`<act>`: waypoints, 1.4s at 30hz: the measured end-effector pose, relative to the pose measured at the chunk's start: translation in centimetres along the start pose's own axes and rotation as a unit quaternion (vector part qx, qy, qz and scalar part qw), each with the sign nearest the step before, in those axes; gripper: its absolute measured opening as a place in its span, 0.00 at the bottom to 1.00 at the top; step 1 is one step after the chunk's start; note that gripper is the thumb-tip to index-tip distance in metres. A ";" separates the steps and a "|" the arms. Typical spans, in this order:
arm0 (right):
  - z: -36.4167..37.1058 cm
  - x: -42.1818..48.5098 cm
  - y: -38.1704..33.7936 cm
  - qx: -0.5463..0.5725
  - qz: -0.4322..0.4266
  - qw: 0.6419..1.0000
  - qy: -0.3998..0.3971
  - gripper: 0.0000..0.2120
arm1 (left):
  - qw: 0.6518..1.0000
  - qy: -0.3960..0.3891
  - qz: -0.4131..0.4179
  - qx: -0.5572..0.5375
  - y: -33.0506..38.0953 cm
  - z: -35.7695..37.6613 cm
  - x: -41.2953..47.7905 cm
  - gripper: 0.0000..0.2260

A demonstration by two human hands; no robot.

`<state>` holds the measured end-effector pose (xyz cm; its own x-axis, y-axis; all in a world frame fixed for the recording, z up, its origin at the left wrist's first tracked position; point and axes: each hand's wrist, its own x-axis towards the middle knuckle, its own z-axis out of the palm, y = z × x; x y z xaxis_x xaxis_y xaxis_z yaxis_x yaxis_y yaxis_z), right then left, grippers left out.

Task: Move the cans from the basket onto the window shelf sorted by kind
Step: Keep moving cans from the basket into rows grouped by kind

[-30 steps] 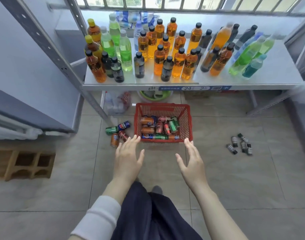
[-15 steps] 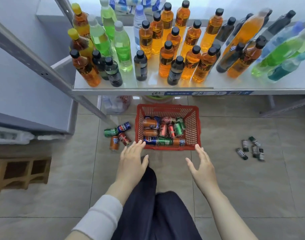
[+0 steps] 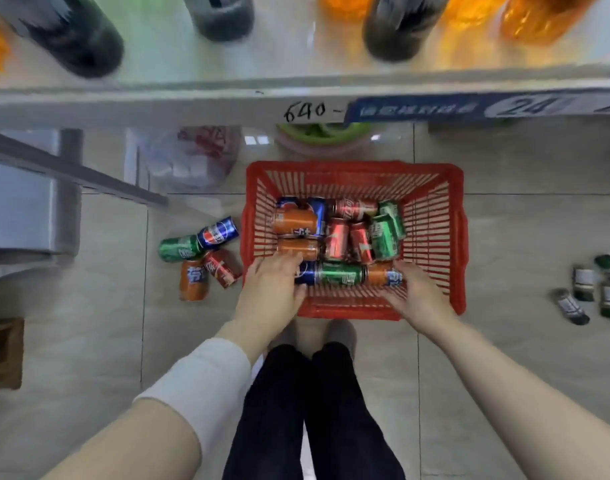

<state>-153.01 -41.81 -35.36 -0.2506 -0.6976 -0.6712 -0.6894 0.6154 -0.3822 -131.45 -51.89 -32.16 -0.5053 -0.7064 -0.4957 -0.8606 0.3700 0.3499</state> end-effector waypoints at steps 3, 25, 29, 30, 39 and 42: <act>2.9 6.8 4.8 -0.080 0.004 0.994 -0.072 0.31 | 0.999 -0.037 -0.006 0.033 -2.6 5.8 5.3 0.27; 11.7 22.0 16.7 -0.313 0.008 0.940 -0.132 0.32 | 0.994 -0.007 -0.030 0.105 -11.5 16.6 23.0 0.37; 10.7 20.5 16.0 -0.245 0.033 0.963 -0.112 0.37 | 0.992 -0.047 -0.064 0.096 -10.7 15.9 21.6 0.38; 10.4 20.0 15.7 -0.230 0.037 0.967 -0.108 0.38 | 0.992 -0.056 -0.070 0.091 -10.4 15.6 21.0 0.39; 4.8 13.1 10.9 -0.100 0.122 0.986 -0.051 0.40 | 0.966 -0.103 -0.164 -0.174 -7.0 10.6 12.0 0.35; 1.1 8.5 8.1 -0.031 0.118 0.992 -0.026 0.37 | 0.936 -0.118 -0.186 -0.275 -5.4 7.1 7.5 0.32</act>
<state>-159.94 -42.33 -44.85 -0.3760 -0.5158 -0.7698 -0.6562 0.7348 -0.1718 -131.05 -54.91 -43.48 -0.2325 -0.5474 -0.8039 -0.8499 -0.2875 0.4415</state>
